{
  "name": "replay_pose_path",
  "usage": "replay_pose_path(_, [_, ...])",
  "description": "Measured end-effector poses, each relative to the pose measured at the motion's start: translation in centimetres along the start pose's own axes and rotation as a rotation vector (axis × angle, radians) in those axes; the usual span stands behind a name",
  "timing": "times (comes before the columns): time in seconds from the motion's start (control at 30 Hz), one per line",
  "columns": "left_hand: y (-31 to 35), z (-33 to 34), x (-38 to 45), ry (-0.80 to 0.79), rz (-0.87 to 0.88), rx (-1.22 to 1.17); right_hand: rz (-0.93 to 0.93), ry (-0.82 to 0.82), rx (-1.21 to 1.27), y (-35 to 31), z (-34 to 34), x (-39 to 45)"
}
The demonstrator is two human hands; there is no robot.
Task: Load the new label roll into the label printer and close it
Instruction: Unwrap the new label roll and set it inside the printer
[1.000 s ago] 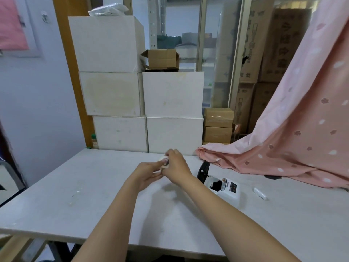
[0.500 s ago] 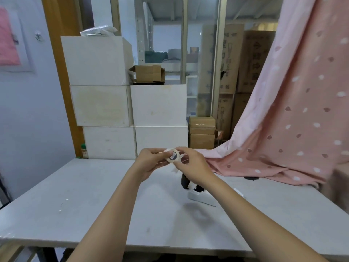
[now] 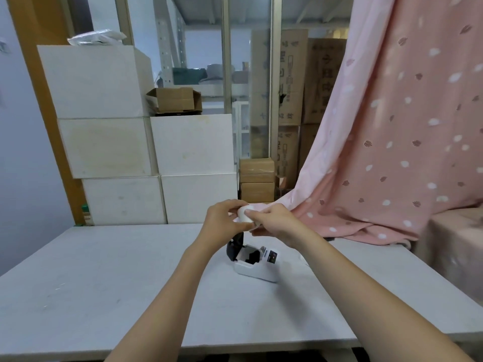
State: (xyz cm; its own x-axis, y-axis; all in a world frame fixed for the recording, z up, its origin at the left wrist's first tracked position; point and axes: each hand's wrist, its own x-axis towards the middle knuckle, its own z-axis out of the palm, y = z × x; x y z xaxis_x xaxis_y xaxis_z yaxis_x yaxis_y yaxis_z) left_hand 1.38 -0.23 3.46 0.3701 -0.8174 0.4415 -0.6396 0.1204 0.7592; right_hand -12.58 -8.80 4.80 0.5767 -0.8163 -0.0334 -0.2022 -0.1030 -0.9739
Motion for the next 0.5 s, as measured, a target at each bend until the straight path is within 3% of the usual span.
replay_pose_path(0.27, [0.0, 1.3, -0.5, -0.081, 0.053, 0.061, 0.181, -0.163, 0.256, 1.5, -1.9, 0.0])
replay_pose_path(0.37, [-0.1, 1.8, -0.9, -0.120, 0.069, 0.113, 0.171, -0.191, 0.179, 1.8, -2.1, -0.2])
replay_pose_path(0.5, [0.1, 2.9, -0.9, -0.119, 0.162, 0.260, 0.128, -0.052, 0.017, 1.8, -1.6, -0.1])
